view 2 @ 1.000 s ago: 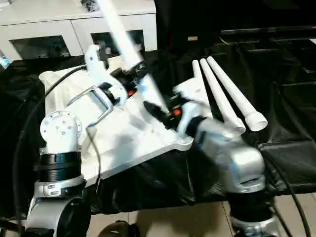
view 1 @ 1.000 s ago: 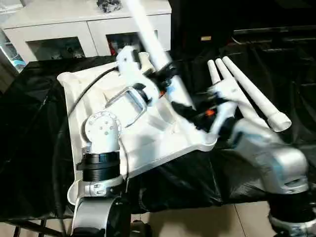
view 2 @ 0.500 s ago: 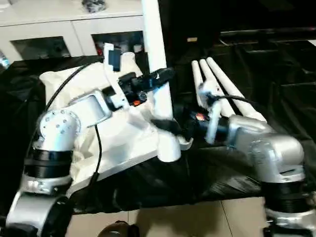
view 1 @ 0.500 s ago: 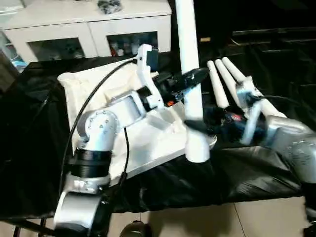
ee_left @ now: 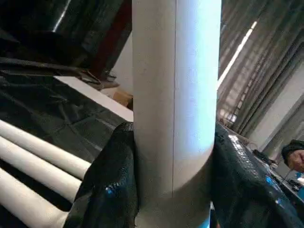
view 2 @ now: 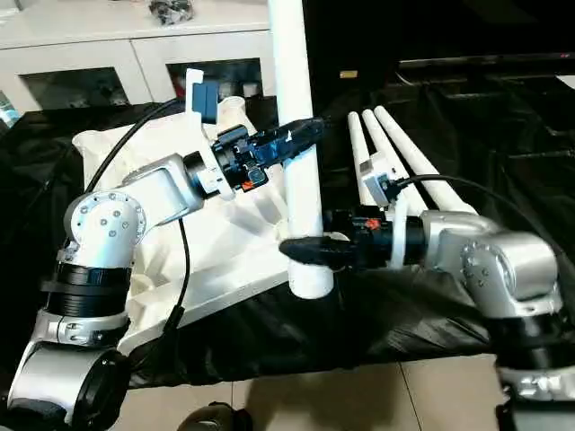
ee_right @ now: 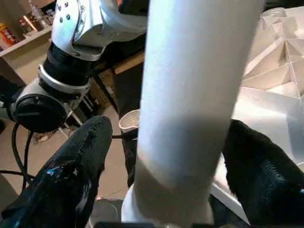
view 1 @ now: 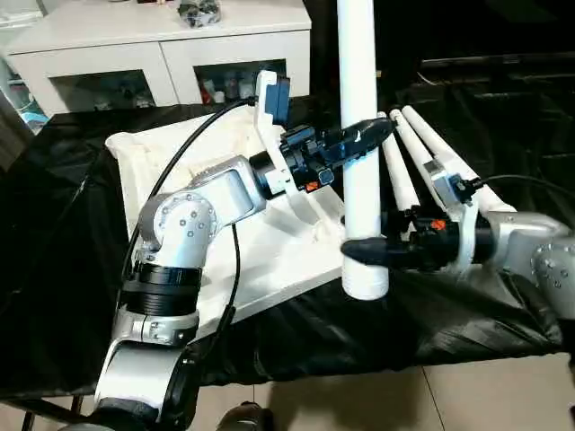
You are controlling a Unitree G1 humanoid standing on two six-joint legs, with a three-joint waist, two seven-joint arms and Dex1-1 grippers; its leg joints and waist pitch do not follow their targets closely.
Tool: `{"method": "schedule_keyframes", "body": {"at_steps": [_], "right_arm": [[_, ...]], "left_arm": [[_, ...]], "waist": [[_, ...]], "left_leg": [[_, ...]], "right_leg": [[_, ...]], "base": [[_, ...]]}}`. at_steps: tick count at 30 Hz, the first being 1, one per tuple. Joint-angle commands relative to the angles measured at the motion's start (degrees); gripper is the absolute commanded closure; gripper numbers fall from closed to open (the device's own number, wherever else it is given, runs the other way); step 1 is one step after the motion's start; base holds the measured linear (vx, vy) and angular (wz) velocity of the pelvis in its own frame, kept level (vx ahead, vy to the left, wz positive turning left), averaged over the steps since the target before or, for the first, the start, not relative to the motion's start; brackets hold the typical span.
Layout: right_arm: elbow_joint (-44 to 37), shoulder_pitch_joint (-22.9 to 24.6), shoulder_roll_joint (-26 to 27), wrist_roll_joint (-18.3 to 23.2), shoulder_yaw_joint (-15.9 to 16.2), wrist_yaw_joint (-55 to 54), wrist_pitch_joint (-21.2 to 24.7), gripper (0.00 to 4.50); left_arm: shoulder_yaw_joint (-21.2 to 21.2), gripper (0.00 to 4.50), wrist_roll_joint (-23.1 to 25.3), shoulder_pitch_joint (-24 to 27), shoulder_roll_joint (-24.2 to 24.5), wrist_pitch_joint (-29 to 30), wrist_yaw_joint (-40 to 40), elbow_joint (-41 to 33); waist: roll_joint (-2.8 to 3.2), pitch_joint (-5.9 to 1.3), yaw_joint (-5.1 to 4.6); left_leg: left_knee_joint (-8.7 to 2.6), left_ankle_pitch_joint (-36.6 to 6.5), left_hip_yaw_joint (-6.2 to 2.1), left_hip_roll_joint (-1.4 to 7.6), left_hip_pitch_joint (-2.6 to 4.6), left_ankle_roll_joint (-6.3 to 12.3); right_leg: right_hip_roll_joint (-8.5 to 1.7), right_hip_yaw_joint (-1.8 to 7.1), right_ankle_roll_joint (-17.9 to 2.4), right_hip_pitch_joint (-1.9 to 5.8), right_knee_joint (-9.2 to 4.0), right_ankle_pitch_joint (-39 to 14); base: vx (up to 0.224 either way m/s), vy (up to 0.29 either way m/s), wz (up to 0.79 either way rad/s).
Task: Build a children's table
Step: Pick table leg
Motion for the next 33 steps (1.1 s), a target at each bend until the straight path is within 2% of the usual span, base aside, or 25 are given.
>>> {"method": "schedule_keyframes", "body": {"at_steps": [1, 3, 4, 9, 14, 23, 27, 28, 29, 31, 33], "right_arm": [[0.8, -1.0, -0.7, -0.9, 1.2, 1.7, -0.5, 0.64], [1.3, -1.2, -1.2, -1.6, 2.1, 2.8, -0.9, 0.64], [1.6, -1.4, -1.3, -2.0, 2.6, 3.2, -1.1, 0.82], [2.6, -1.8, -1.6, -3.1, 4.1, 4.1, -2.0, 1.1], [3.1, -2.0, -1.5, -3.6, 4.7, 5.3, -2.0, 1.5], [3.1, -1.4, -1.3, -3.9, 5.6, 6.5, -1.8, 2.35], [3.2, -1.2, -0.9, -4.4, 5.6, 6.1, -2.5, 2.56], [3.4, -1.1, -0.6, -4.9, 5.5, 5.5, -3.2, 2.6], [3.8, -1.2, -0.4, -5.0, 5.5, 5.3, -3.0, 2.25], [4.1, -1.4, -0.3, -5.0, 5.6, 5.3, -2.8, 1.91], [4.2, -1.4, -0.3, -5.2, 5.6, 5.3, -2.9, 1.87]], "left_arm": [[-0.7, 2.7, -0.4, -0.9, 0.6, 0.8, -1.2, -0.8], [-1.2, 2.7, -0.6, -0.8, 0.7, 1.3, -1.8, -1.1], [-1.6, 2.7, -0.5, -0.8, 0.7, 1.4, -2.2, -1.2], [-2.5, 2.7, -0.1, -1.0, 0.5, 1.5, -3.0, -0.9], [-2.7, 2.71, 0.0, -1.5, 0.1, 1.8, -3.7, -0.8], [-3.1, 2.71, 0.2, -1.9, -0.3, 1.3, -4.1, -0.4], [-3.2, 2.71, 0.2, -1.9, -0.5, 1.3, -4.1, -0.5], [-3.4, 2.71, 0.2, -1.9, -0.5, 1.3, -4.3, -0.6], [-3.5, 2.71, 0.2, -1.8, -0.4, 1.3, -4.4, -0.7], [-3.6, 2.71, 0.2, -1.8, -0.3, 1.3, -4.6, -0.7], [-3.7, 2.71, 0.2, -1.8, -0.2, 1.4, -4.7, -0.8]], "waist": [[-2.0, -4.63, -0.08], [-2.02, -4.62, -0.16], [-2.06, -4.59, -0.13], [-2.07, -4.47, -0.18], [-1.92, -4.41, -0.19], [-2.06, -4.43, -0.23], [-2.06, -4.42, -0.24], [-2.03, -4.41, -0.24], [-2.04, -4.41, -0.26], [-1.93, -4.42, -0.31], [-1.91, -4.4, -0.28]], "left_leg": [[-3.35, -6.0, -1.59, 3.84, 2.46, 3.17], [-3.38, -6.6, -1.61, 3.82, 2.45, 2.94], [-3.37, -6.8, -1.62, 3.81, 2.44, 2.91], [-3.45, -8.1, -1.67, 3.85, 2.44, 2.28], [-3.39, -8.8, -1.7, 3.83, 2.41, 2.2], [-3.45, -9.2, -1.74, 3.86, 2.43, 2.09], [-3.43, -9.0, -1.73, 3.85, 2.39, 2.17], [-3.44, -9.1, -1.73, 3.84, 2.41, 2.15], [-3.46, -9.2, -1.72, 3.84, 2.37, 2.09], [-3.48, -9.4, -1.77, 3.87, 2.44, 1.99], [-3.54, -9.6, -1.77, 3.9, 2.5, 1.89]], "right_leg": [[-4.54, 2.48, -12.8, 2.0, -4.28, -7.6], [-4.51, 2.44, -13.0, 2.02, -4.29, -7.7], [-4.54, 2.46, -13.0, 2.03, -4.3, -7.9], [-4.57, 2.52, -12.9, 2.0, -4.42, -9.6], [-4.6, 2.59, -12.7, 1.97, -4.5, -10.6], [-4.57, 2.6, -12.7, 1.93, -4.47, -10.6], [-4.57, 2.6, -12.7, 1.92, -4.47, -10.8], [-4.58, 2.59, -12.7, 1.85, -4.49, -10.9], [-4.6, 2.59, -12.7, 1.87, -4.5, -11.1], [-4.53, 2.58, -12.6, 1.84, -4.53, -11.1], [-4.53, 2.59, -12.6, 1.83, -4.55, -11.2]], "base": [[0.0, 0.0, 0.0], [0.0, 0.0, 0.0], [0.0, 0.0, 0.0], [0.0, 0.0, 0.0], [0.0, 0.0, 0.0], [0.0, 0.0, 0.0], [0.0, 0.0, 0.0], [0.0, 0.0, 0.0], [0.0, 0.0, 0.0], [0.0, 0.0, 0.0], [0.0, 0.0, 0.0]]}}
